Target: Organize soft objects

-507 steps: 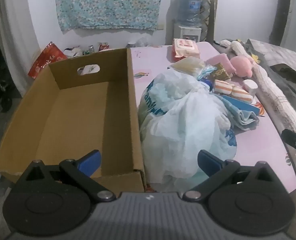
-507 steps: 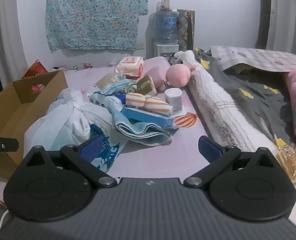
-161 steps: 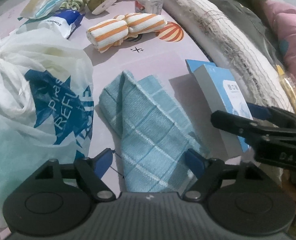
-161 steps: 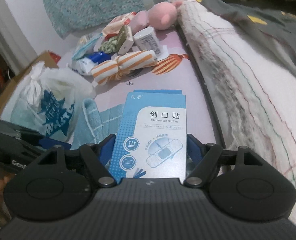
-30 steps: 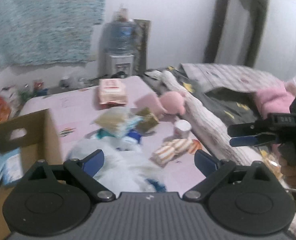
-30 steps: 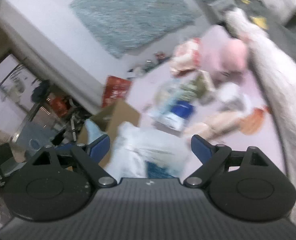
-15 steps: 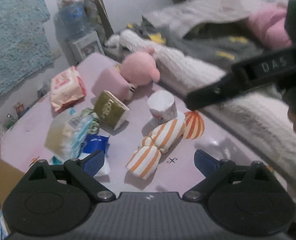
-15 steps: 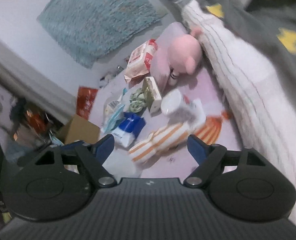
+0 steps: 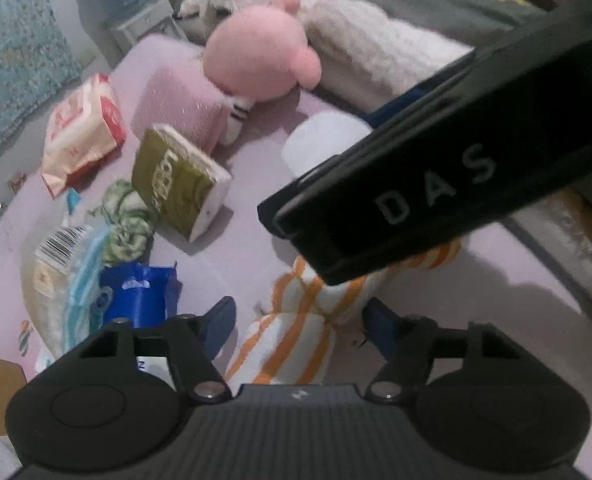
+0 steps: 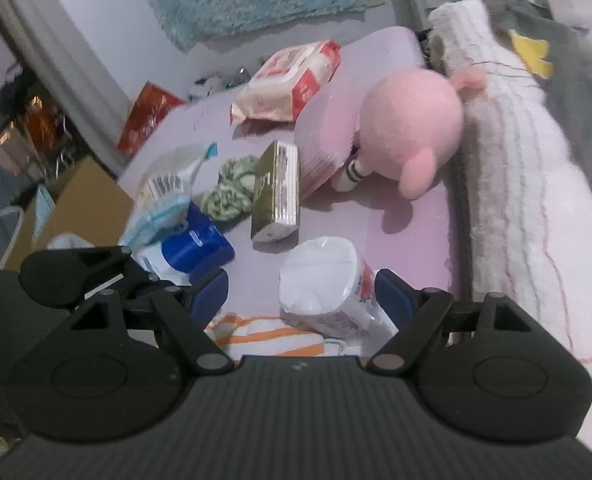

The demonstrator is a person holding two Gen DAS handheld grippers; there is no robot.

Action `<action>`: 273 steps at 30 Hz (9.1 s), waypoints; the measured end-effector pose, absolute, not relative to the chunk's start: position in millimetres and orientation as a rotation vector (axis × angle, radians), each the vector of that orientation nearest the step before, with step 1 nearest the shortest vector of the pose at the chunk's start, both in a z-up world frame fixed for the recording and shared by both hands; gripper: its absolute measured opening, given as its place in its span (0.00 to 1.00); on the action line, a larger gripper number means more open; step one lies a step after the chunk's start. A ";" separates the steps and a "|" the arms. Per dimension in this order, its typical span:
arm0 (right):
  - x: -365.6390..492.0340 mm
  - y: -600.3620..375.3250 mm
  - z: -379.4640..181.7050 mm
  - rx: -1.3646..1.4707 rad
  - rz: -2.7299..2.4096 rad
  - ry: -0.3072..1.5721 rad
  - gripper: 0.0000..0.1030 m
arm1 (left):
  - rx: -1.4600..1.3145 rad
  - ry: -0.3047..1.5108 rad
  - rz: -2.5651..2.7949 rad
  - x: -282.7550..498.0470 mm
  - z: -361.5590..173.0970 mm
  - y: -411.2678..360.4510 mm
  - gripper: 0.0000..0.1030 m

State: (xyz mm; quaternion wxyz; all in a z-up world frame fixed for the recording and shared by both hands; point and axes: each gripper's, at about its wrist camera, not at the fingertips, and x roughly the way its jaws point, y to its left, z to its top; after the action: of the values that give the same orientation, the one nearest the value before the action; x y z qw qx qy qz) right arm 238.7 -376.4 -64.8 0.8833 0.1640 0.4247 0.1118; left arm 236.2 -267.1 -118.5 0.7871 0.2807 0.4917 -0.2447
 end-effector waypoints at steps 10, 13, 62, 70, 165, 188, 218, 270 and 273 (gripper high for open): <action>234.2 -392.0 -77.8 0.415 0.170 0.857 0.54 | 0.551 1.086 -0.509 239.1 -119.7 -263.3 0.52; 229.2 -406.0 -78.6 0.516 0.145 0.844 0.53 | 0.499 1.112 -0.513 239.5 -113.0 -258.2 0.45; 111.8 -352.3 -86.2 0.938 0.034 1.015 0.82 | -0.135 0.895 -0.454 122.1 10.2 -53.6 0.37; 125.2 -316.0 -89.4 0.783 -0.104 1.099 0.82 | -0.156 0.902 -0.456 118.3 5.6 -43.2 0.37; 169.2 -190.7 105.7 0.097 0.330 0.620 0.61 | -0.210 0.743 -0.085 144.6 71.4 114.5 0.38; 402.9 26.5 79.0 0.088 0.612 0.863 0.61 | -0.301 1.129 0.113 279.7 -77.0 169.3 0.38; 380.6 -22.7 63.2 0.017 0.535 0.839 0.71 | -0.428 1.103 0.087 270.4 -68.3 174.9 0.57; 301.6 -323.0 -41.0 0.795 0.270 0.692 0.67 | -0.358 1.156 -0.223 304.0 -25.9 -59.1 0.63; 345.5 -314.4 -54.5 0.764 0.263 0.758 0.63 | -0.418 1.191 -0.206 318.8 -41.2 -58.4 0.58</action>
State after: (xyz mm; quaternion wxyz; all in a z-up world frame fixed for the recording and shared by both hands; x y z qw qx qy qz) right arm 345.5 -314.4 -54.5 0.8505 0.3627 0.3599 0.1247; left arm 318.8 -58.4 -41.2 0.8026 -0.1949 0.5555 -0.0960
